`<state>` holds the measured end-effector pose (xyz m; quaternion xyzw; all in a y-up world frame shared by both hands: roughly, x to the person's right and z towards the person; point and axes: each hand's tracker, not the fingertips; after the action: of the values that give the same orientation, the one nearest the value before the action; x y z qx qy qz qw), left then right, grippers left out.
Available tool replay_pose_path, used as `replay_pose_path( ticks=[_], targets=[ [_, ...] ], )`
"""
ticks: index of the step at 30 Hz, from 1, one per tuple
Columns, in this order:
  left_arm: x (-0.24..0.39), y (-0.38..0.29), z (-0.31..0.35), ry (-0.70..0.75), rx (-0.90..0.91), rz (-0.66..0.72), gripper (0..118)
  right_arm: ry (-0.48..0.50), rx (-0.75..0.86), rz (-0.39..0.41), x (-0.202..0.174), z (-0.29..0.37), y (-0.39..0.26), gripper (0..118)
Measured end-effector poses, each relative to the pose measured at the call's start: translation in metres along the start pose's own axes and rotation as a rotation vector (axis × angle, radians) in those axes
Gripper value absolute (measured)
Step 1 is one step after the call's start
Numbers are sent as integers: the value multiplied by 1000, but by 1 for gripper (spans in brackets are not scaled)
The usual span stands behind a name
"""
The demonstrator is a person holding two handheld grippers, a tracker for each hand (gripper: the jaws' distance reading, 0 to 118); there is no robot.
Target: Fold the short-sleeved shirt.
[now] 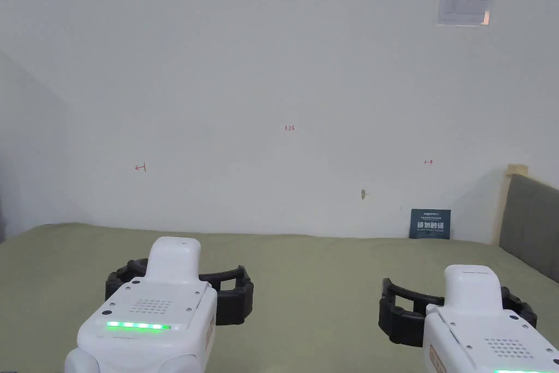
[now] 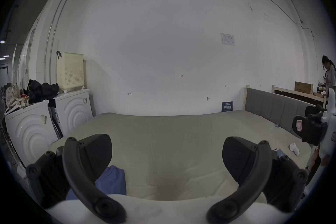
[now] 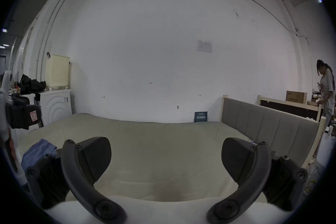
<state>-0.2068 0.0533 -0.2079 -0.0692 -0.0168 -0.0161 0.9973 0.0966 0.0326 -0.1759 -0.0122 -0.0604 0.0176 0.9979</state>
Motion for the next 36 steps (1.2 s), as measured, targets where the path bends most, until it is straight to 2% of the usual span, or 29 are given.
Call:
replay_pose_path(
  ticks=[30,31,32,33,34,36],
  targets=[
    [5,-1,2,-3,-9,-19,118,13,-23,46,-4,3,2,116],
    [5,-3,3,-8,-9,-24,113,2,-25,55,-5,3,2,110],
    [6,-4,4,-10,-8,-30,94,4,-26,58,-5,4,2,95],
    [7,-5,5,-9,-7,-38,36,10,-26,61,-5,5,2,50],
    [8,-5,4,-4,-5,-46,0,16,-25,60,-6,5,2,4],
    [9,-10,4,11,-10,-39,0,13,-26,59,-9,2,-2,0]
  ],
)
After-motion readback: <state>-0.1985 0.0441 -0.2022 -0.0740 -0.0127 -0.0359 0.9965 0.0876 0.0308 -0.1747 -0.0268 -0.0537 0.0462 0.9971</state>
